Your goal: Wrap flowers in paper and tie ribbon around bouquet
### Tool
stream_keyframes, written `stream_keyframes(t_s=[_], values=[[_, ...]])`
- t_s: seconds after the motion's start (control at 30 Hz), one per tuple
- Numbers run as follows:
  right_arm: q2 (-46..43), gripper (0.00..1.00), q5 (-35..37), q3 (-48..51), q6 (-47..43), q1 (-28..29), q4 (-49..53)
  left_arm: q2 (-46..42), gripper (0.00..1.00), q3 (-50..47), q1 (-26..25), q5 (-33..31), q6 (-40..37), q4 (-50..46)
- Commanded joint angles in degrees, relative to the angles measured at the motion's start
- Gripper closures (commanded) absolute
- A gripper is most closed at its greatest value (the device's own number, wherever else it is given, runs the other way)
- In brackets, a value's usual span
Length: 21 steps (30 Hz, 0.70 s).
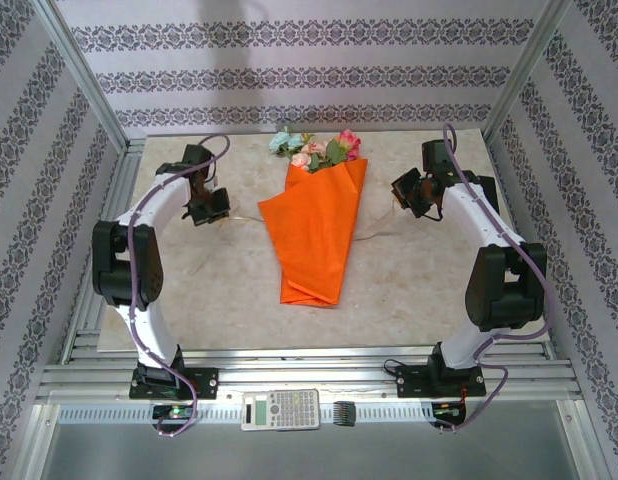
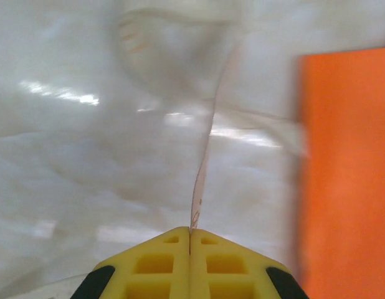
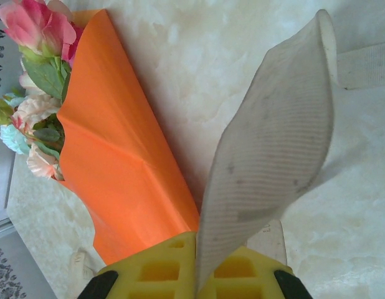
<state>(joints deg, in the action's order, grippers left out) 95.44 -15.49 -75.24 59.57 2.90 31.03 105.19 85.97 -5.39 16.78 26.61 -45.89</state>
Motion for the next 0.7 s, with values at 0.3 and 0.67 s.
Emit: stream_keyframes(t_s=[0.3, 0.67], values=[[-0.93, 1.0, 0.77, 0.28, -1.31, 0.79, 0.81, 3.61, 1.0, 14.7, -20.62, 17.68, 41.1, 32.31], [-6.08, 1.0, 0.44, 7.11, -1.83, 0.86, 0.87, 31.32, 1.0, 32.66, -24.96, 14.8, 61.45, 55.51]])
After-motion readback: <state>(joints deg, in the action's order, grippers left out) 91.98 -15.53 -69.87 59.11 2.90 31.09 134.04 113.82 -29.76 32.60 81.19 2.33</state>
